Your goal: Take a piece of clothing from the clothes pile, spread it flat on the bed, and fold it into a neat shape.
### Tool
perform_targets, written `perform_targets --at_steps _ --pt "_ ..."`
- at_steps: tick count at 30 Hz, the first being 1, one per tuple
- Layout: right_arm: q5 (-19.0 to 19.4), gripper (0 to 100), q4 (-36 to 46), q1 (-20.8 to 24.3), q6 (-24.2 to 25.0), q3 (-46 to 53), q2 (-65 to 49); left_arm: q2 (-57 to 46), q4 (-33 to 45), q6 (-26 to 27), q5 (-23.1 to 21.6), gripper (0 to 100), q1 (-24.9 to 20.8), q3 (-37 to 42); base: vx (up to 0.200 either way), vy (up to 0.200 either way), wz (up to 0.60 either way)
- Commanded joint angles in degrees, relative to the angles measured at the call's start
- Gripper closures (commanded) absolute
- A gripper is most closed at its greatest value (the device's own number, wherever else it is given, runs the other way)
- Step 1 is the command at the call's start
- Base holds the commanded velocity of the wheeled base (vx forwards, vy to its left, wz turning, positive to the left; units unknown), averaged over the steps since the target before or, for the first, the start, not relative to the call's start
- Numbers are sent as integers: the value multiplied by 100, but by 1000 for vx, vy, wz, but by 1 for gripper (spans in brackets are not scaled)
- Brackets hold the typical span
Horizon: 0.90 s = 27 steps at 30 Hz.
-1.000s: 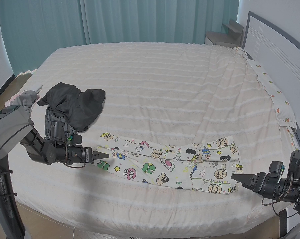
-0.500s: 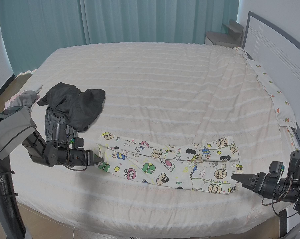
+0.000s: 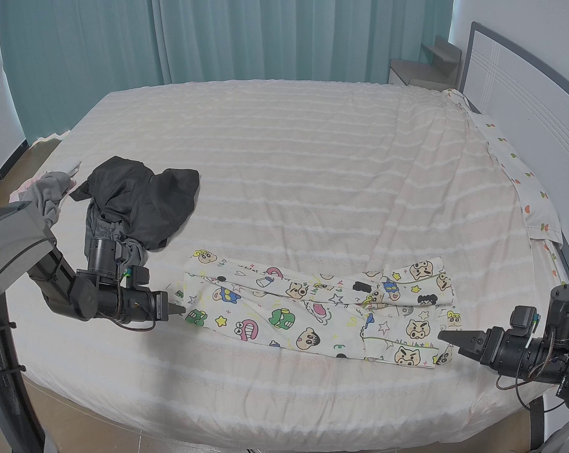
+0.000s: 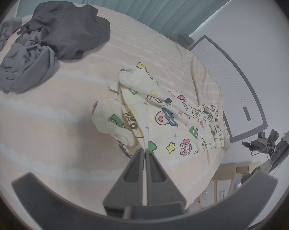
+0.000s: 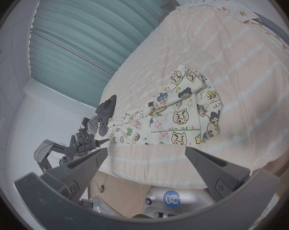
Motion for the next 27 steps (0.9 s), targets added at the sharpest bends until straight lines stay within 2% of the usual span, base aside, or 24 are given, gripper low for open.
perform_targets --at_steps 1,10,18,27 --pt "3 0 -3 3 -6 101 13 -269 6 3 3 100 114 166 0 0 0" --pt "3 0 -3 3 3 101 30 -436 6 20 12 100 325 482 0 0 0" --pt "3 0 -3 3 3 101 39 -550 15 20 3 100 325 632 0 0 0" --pt "3 0 -3 12 -6 101 39 -770 674 12 -41 100 457 561 0 0 0"
